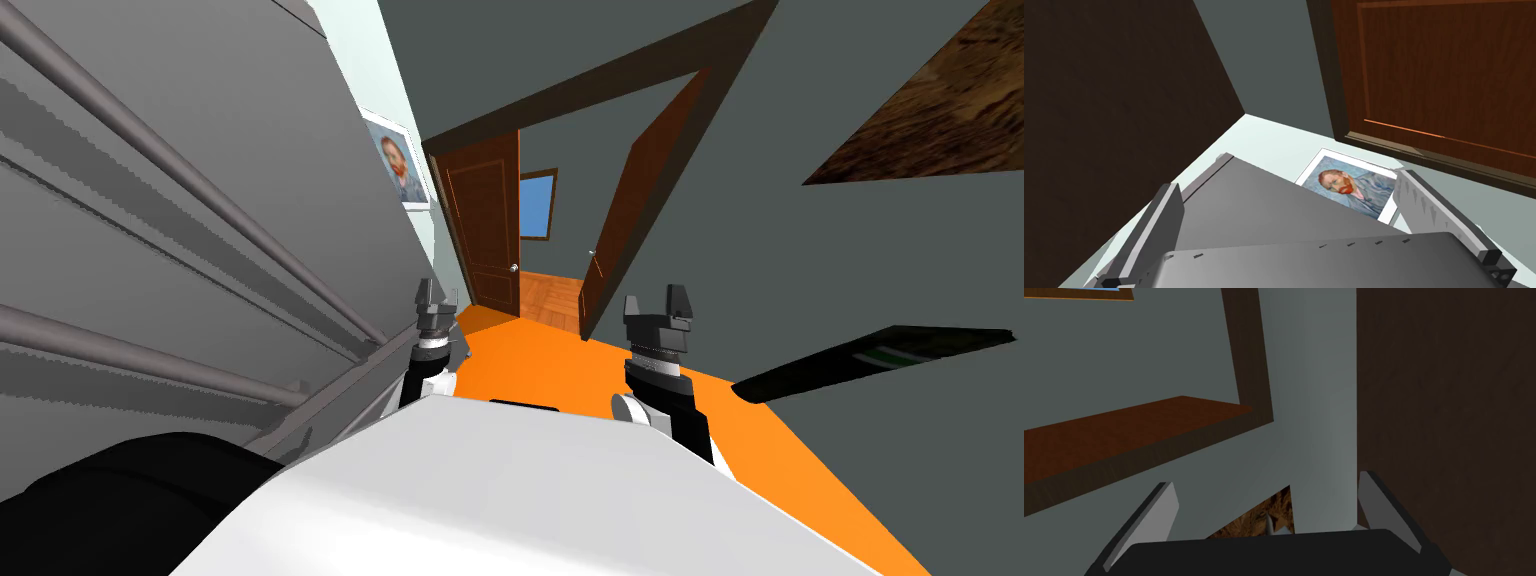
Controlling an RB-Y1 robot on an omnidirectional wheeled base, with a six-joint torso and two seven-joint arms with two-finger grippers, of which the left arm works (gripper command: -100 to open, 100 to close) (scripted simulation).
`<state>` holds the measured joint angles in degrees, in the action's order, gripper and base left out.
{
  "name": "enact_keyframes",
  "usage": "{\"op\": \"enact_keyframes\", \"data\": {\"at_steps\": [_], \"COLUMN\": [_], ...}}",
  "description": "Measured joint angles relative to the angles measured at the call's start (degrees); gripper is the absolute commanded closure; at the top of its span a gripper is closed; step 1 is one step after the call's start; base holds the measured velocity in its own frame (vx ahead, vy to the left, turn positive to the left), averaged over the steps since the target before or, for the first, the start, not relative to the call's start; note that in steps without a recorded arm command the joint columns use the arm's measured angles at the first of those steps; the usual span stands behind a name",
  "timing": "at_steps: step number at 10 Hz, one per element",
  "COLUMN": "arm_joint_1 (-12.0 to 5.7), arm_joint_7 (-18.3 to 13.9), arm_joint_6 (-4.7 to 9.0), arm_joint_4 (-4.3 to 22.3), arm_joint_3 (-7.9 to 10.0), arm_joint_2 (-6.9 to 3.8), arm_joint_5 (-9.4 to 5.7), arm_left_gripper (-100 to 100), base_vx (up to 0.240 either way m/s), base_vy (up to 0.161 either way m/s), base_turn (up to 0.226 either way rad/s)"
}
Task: Push the door open
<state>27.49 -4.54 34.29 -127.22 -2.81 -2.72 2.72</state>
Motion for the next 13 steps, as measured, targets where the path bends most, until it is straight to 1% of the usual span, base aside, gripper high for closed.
{"op": "enact_keyframes", "data": {"at_steps": [1,2,3,5,8,10,11,13], "arm_joint_1": [-0.18,-0.66,-0.76,-1.09,-2.46,-2.99,-3.26,-4.2], "arm_joint_7": [-0.59,-1.46,-2.2,-3.84,-6.09,-7.6,-8.69,-10.25], "arm_joint_6": [0.46,0.7,0.85,1.82,2.21,3.39,3.61,4.24], "arm_joint_4": [1.2,2.4,3.16,5.5,8.66,11.49,12.55,15.14], "arm_joint_3": [-0.26,-0.58,-0.97,-1.47,-2.19,-2.81,-3.08,-3.56], "arm_joint_2": [-0.28,-0.56,-0.75,-1.27,-1.73,-2.0,-2.27,-2.41], "arm_joint_5": [-0.69,-1.53,-2.19,-3.76,-6.0,-7.44,-8.54,-9.98], "arm_left_gripper": [-100,-100,-100,-100,-100,-100,-100,-100], "base_vx": [0.151,0.161,0.164,0.147,0.111,0.123,0.151,0.132], "base_vy": [0.033,0.072,0.074,0.053,0.048,0.06,0.062,0.071], "base_turn": [-0.154,-0.104,-0.103,-0.098,-0.098,-0.12,-0.097,-0.106]}}
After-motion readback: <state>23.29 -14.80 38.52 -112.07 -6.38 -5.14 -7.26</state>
